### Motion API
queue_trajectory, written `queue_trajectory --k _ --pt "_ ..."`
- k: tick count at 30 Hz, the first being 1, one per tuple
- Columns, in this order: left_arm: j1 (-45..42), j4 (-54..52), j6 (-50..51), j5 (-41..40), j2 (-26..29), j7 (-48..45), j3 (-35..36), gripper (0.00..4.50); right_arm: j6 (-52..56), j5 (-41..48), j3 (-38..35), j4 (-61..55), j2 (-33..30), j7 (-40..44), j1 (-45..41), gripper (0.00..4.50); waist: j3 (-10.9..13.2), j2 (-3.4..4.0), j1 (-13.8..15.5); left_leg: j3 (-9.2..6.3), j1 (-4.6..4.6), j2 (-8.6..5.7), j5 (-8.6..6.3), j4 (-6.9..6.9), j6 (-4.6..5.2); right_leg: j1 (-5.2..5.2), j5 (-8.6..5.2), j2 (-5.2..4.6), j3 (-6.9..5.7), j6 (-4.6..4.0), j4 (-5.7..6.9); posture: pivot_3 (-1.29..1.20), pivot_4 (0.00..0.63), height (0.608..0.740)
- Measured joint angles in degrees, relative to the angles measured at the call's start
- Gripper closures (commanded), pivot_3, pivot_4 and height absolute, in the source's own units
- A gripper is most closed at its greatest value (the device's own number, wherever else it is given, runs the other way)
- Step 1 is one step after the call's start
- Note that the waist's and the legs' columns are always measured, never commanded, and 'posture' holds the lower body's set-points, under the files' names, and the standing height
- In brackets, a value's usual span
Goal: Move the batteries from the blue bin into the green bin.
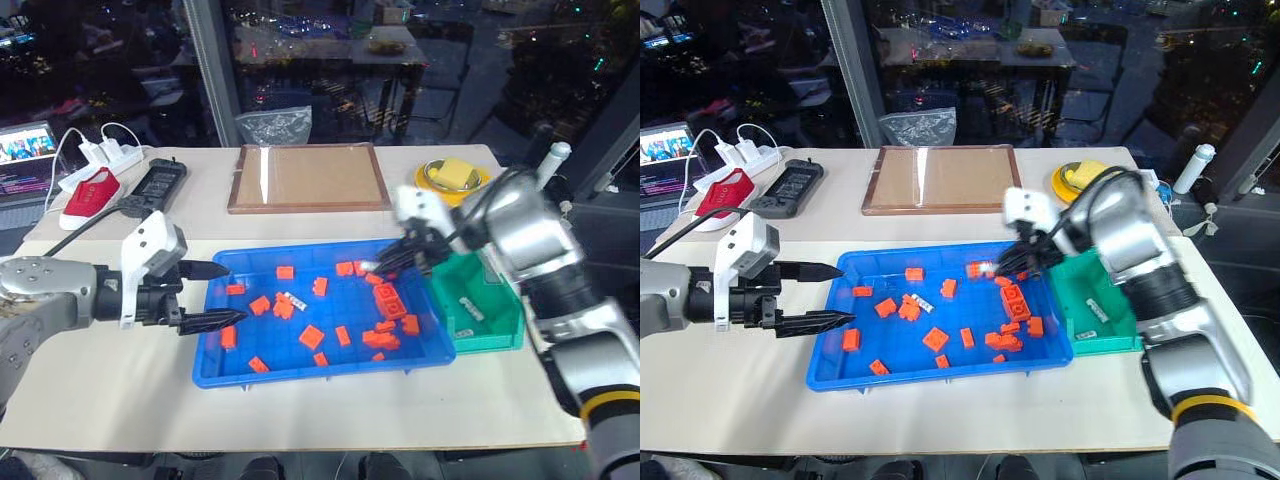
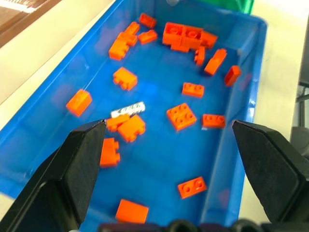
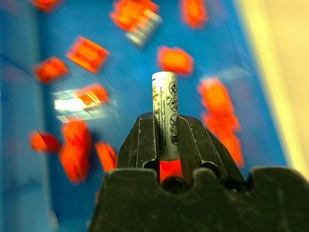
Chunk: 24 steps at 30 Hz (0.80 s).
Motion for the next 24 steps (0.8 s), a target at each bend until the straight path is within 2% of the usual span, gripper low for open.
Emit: queue_trajectory --k 5,10,18,20,24 --pt "-8.85 2.34 1.24 -3.67 -4.54 2.11 -1.63 0.0 0.33 -1.04 -4.54 5.46 -10.57 -3.68 4.86 4.25 0.0 -0.01 0.54 0.04 -0.01 -0.04 -0.01 0.03 0.01 0.04 0.0 -0.05 0.02 0.0 -0.05 0.0 0.15 0.736" --pt "-15.32 3.63 1.6 -4.03 -8.6 3.87 -6.88 0.0 1.11 -1.67 -4.16 6.22 -12.06 -5.52 10.66 4.25 -0.02 0.05 -0.49 0.09 0.06 -0.01 0.0 0.03 0.02 0.01 0.0 0.01 0.09 0.0 0.03 0.0 0.15 0.736" --pt "-17.87 5.76 1.42 -1.87 -9.43 3.36 -10.99 0.0 3.37 -2.38 -3.03 6.76 -9.67 -9.14 12.8 4.25 -0.02 0.06 -0.51 0.08 0.04 -0.02 0.0 0.06 0.02 0.01 0.0 0.01 0.11 0.0 0.04 0.0 0.15 0.736" --pt "-17.85 5.77 1.39 -1.56 -9.43 3.25 -11.11 0.0 3.37 -3.39 -2.45 7.85 -9.45 -10.4 12.79 3.24 -0.02 0.06 -0.17 0.08 0.01 -0.04 0.0 0.08 0.01 0.01 0.0 -0.02 0.11 0.0 0.01 0.0 0.15 0.736" --pt "-17.19 5.66 1.39 -1.21 -9.41 3.34 -11.04 0.0 2.8 -3.59 -2.19 9.02 -8.72 -11.44 11.59 1.96 -0.02 0.06 -0.01 0.08 -0.02 -0.06 0.0 0.11 0.01 0.02 0.0 -0.04 0.11 0.0 -0.01 0.0 0.15 0.736"
